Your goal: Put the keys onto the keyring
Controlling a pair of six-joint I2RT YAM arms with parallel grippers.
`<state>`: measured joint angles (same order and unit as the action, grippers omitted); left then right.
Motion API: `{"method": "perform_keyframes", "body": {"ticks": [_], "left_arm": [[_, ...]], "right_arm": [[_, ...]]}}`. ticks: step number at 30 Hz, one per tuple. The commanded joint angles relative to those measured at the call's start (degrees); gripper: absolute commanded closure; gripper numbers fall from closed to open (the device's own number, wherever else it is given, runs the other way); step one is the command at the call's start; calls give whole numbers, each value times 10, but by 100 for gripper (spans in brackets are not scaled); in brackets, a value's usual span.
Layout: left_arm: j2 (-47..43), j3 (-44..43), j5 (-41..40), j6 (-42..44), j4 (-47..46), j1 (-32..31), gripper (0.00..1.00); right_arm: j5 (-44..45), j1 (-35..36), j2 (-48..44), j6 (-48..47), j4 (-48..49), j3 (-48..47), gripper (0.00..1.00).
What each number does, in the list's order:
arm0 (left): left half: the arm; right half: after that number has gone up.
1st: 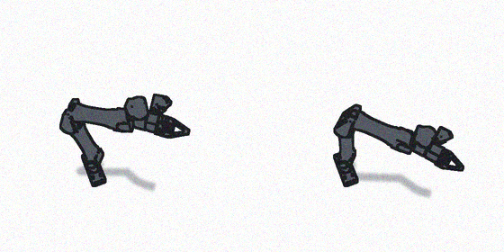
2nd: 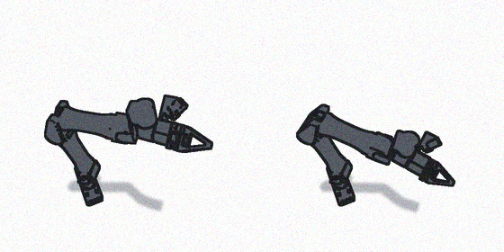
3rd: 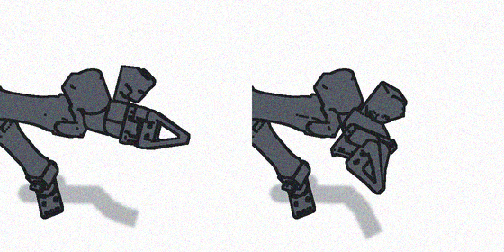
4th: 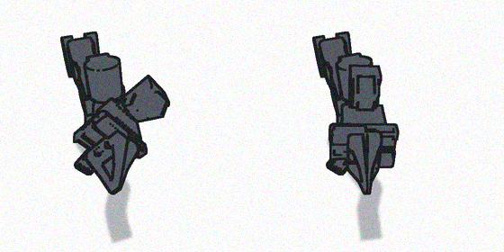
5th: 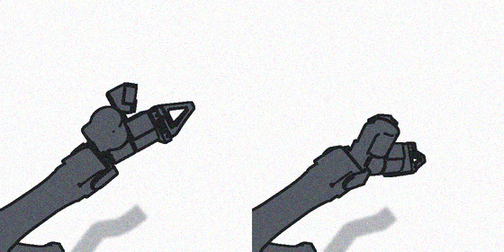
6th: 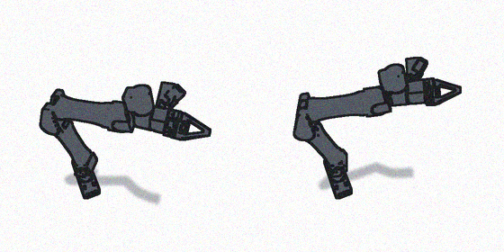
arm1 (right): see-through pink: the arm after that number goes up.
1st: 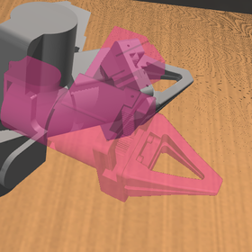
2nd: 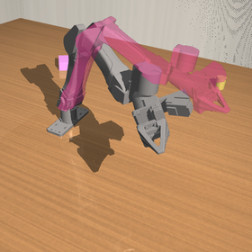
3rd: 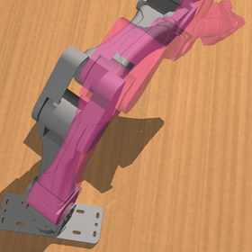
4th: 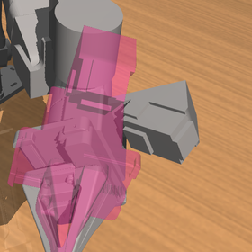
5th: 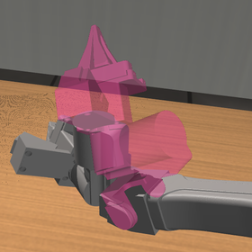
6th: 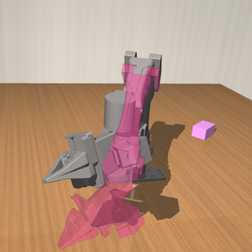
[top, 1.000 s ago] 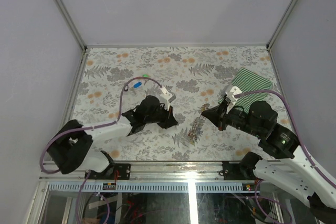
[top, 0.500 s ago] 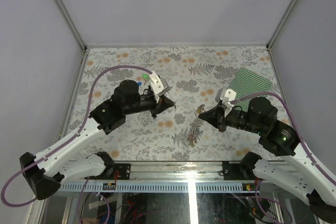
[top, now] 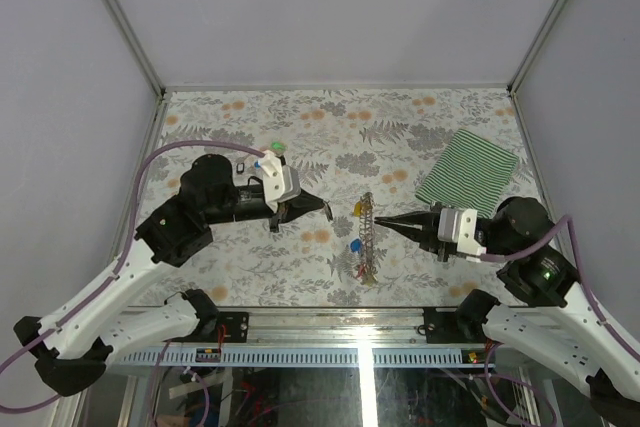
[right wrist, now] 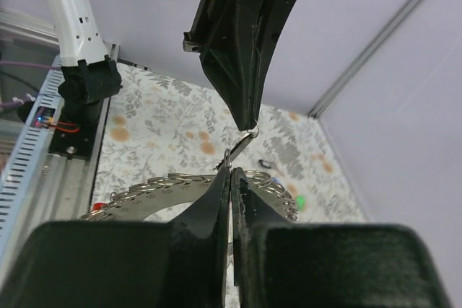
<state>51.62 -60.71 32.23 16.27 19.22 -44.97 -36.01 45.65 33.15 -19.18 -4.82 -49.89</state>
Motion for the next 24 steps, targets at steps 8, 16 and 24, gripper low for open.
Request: {"method": "perform_keyframes", "body": {"ticks": [8,16,24], "left_arm": [[-43,-41,82,58,5,-3,100],[-25,-62,124,33,6,-3,100],[-25,-65,117,11,0,-3,100]], "right_arm": [[-44,2,-3,-200,64,5,100],[-24,2,42,-26,63,-39,100],[-26,2,108,160,-4,-129,100]]}}
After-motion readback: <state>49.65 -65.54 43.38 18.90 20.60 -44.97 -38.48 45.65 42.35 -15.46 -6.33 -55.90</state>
